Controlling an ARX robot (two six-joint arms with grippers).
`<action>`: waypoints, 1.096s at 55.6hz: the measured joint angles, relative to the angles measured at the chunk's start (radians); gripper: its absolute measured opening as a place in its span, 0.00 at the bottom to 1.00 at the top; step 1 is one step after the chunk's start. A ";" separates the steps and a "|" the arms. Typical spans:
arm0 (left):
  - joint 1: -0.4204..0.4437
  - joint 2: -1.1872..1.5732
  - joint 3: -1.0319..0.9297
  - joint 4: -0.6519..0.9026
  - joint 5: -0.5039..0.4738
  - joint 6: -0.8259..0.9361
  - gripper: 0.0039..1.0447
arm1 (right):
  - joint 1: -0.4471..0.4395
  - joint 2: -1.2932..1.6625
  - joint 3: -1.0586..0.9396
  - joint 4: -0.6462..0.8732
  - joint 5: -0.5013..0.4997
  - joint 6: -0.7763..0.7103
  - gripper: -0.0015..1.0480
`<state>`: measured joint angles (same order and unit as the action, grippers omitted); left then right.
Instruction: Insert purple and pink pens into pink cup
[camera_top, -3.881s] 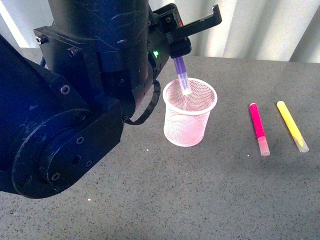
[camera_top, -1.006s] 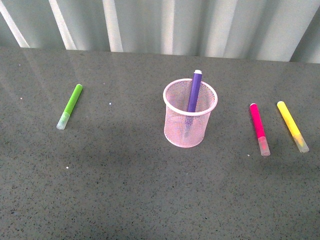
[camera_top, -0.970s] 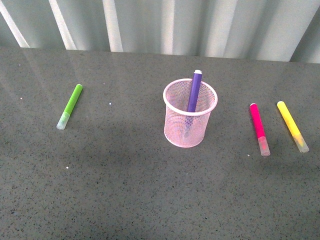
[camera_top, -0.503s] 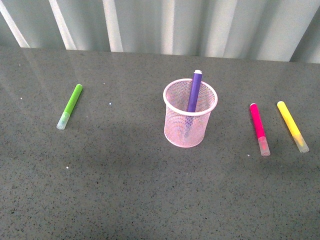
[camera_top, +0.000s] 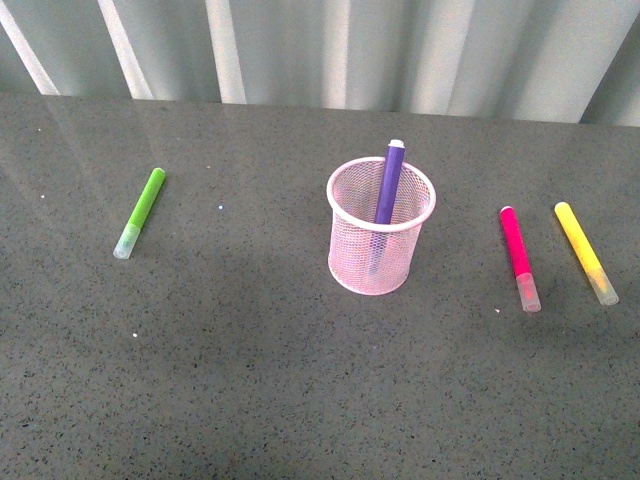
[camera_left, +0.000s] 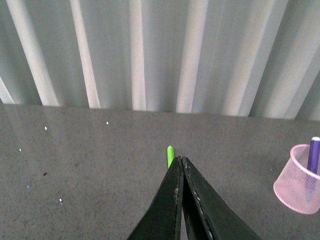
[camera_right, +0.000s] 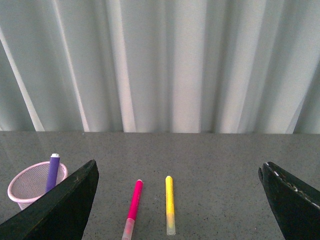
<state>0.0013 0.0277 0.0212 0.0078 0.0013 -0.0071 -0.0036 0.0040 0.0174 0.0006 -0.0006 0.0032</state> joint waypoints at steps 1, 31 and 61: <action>0.000 -0.013 0.000 -0.002 0.000 0.000 0.03 | 0.000 0.000 0.000 0.000 0.000 0.000 0.93; 0.000 -0.024 0.000 -0.007 0.000 0.000 0.30 | 0.000 0.000 0.000 0.000 0.000 0.000 0.93; -0.001 -0.024 0.000 -0.007 -0.001 0.003 0.94 | -0.183 1.315 0.843 0.090 0.163 0.117 0.93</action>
<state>0.0006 0.0032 0.0212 0.0006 0.0002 -0.0044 -0.1864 1.3193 0.8604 0.0902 0.1619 0.1204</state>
